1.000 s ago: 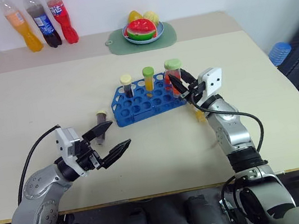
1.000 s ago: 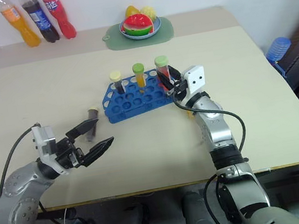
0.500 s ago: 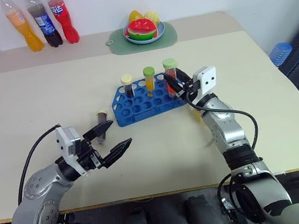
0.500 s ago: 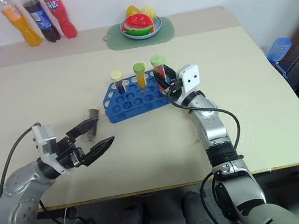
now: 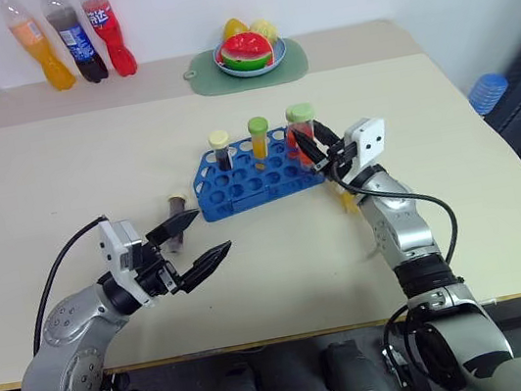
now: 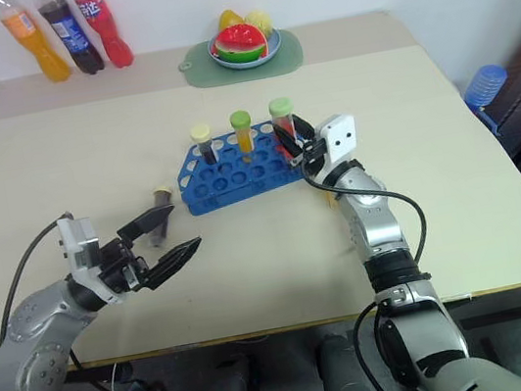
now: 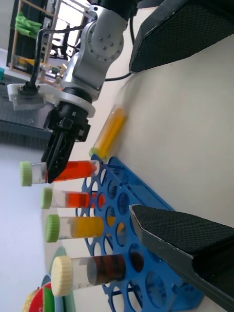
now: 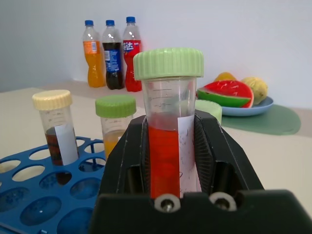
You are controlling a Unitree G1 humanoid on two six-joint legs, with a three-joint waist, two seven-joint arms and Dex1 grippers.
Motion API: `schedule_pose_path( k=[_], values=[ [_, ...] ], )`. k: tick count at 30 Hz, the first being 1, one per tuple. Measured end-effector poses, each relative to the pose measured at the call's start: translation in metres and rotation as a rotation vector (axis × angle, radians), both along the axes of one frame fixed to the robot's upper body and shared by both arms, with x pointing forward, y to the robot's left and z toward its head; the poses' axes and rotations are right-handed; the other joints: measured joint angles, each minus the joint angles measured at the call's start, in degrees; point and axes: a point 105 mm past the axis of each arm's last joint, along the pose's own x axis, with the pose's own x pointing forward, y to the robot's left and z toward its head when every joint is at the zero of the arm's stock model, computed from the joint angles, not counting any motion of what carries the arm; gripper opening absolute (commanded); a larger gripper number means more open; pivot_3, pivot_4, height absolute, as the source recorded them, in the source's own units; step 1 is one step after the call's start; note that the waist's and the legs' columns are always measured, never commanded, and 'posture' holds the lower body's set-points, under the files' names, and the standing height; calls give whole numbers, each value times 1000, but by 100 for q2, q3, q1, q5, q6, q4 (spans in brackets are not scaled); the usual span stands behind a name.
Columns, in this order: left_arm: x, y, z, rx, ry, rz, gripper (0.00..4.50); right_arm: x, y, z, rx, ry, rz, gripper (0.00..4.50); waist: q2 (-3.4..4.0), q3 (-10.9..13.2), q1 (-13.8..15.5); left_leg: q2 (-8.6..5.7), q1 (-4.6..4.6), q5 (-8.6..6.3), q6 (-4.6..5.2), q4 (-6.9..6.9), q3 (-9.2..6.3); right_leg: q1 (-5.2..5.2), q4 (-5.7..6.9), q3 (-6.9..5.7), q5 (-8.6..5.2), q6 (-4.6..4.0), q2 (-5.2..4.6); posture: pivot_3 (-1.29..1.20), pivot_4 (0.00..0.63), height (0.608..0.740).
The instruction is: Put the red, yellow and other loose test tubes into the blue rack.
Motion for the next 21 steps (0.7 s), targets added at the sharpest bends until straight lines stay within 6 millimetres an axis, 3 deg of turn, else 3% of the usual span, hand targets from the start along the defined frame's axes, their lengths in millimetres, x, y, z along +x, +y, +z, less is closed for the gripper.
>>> schedule_pose_path(
  k=[6, 11, 13, 17, 21],
  values=[
    [0, 0, 0, -2, 0, 4, 4500, 2, 3, -4, 11, 16, 5, 755, 0, 0, -32, 1, 0, 0, 0, -1, -1, 0, 1, 0, 0, 0, 1, 0, 150, 740],
    [0, 0, -1, -5, 6, 8, 4500, 0, 2, -4, 28, 32, 45, 2982, 1, 0, -62, 1, 0, 0, 0, -2, -4, -1, 0, 0, 0, 0, 1, 0, 150, 740],
    [0, 0, -2, -7, 8, 9, 4500, -2, 3, -1, 11, 24, 56, 2982, 3, 2, -64, 1, 0, 0, 0, -2, -5, -1, 0, 0, 0, 0, -1, 0, 150, 740],
    [-1, -1, -4, -18, 8, 7, 4500, -15, -11, 26, -108, -52, 45, 2982, 4, 2, 18, -2, -2, 0, 0, -1, -14, 0, -2, 1, 0, 0, -4, 0, 150, 740],
    [0, -1, -8, -26, 11, 5, 4500, -38, -36, 29, -371, -20, -30, 2982, 3, 2, 76, -5, -4, 0, 0, 0, -18, 6, -14, -1, -1, 0, -6, 0, 150, 740]
  ],
)
